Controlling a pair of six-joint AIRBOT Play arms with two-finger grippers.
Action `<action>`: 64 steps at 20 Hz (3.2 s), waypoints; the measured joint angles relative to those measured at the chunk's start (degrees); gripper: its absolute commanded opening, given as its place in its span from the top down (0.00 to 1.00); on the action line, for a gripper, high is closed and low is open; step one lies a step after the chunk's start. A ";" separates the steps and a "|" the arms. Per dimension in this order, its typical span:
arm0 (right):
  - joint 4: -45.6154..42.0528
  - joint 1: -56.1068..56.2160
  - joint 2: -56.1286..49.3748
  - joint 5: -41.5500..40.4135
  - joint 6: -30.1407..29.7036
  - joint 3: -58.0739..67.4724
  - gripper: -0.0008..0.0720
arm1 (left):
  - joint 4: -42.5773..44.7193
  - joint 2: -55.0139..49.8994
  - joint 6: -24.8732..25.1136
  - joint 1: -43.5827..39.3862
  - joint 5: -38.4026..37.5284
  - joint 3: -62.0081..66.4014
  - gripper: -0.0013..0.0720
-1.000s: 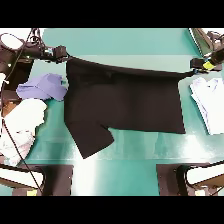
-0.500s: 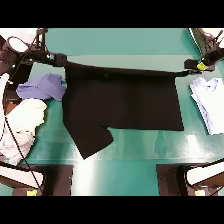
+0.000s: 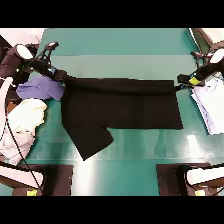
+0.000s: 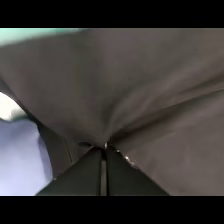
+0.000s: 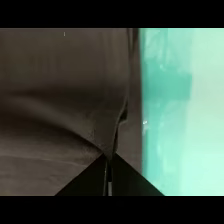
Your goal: Fold the shirts.
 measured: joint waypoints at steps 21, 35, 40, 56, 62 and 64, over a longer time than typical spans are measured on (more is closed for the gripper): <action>5.11 -7.08 22.80 4.13 -5.09 -24.24 0.43 | -3.04 29.35 -10.56 4.24 -5.62 -46.56 0.24; 13.60 -7.28 24.35 2.47 -6.71 -26.08 0.43 | -12.24 34.75 -10.69 4.24 1.64 -59.76 0.24; 13.81 -7.28 24.35 2.67 -6.75 -26.08 0.43 | -12.92 34.36 -10.67 4.17 3.13 -61.18 0.94; 13.57 -25.27 24.39 3.74 -12.52 -40.09 0.43 | -17.22 35.08 -7.32 4.15 -0.24 -55.41 0.95; 15.74 -23.37 24.30 -3.10 -13.68 -46.45 0.58 | -17.31 35.08 -7.19 4.15 -0.39 -55.25 0.95; 16.44 -22.16 24.30 -4.22 -13.84 -47.06 0.59 | -17.31 35.08 -7.15 4.17 -0.42 -55.23 0.95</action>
